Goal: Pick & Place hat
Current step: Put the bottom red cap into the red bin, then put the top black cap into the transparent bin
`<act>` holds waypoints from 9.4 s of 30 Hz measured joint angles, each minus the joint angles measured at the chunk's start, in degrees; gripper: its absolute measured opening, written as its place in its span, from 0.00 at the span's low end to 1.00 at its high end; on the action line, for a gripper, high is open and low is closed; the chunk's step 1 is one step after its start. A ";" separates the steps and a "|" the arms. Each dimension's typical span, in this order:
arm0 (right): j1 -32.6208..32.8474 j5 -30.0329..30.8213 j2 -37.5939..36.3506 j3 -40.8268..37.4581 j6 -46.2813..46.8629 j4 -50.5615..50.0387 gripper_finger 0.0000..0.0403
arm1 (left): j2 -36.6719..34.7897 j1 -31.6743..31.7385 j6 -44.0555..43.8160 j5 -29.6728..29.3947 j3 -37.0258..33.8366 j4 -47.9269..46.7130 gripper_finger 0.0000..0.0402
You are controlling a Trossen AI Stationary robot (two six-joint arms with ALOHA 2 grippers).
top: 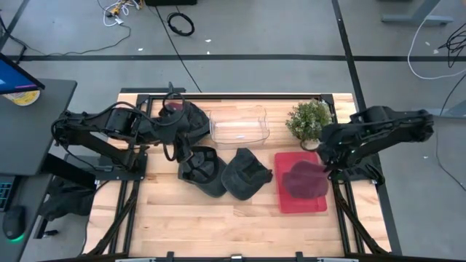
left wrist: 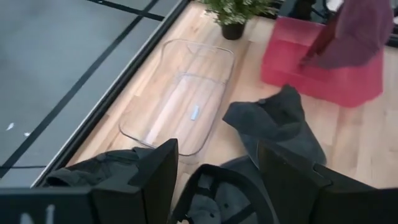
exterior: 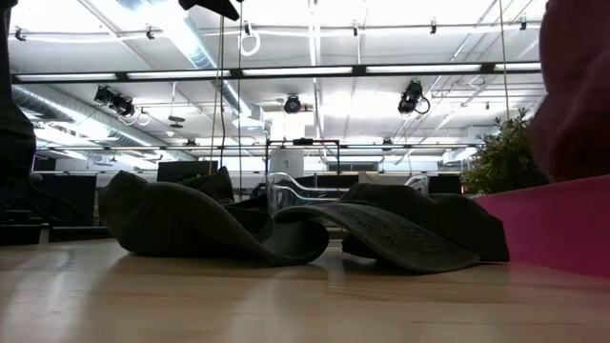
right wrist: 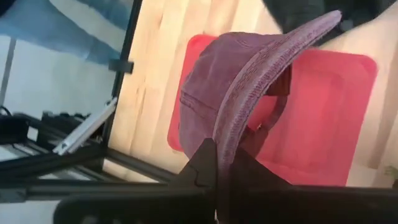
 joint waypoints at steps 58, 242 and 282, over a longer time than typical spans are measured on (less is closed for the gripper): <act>-2.32 -8.25 1.76 -39.07 6.56 40.47 0.11 | 0.04 -0.01 -0.92 -2.12 0.00 1.09 0.55; -24.89 -2.64 18.34 -25.41 82.28 146.58 0.76 | 2.76 21.90 39.84 41.03 -0.04 60.38 0.06; -28.44 -4.98 14.09 -24.84 75.28 145.23 0.02 | -3.70 22.10 30.89 24.33 0.02 38.96 0.33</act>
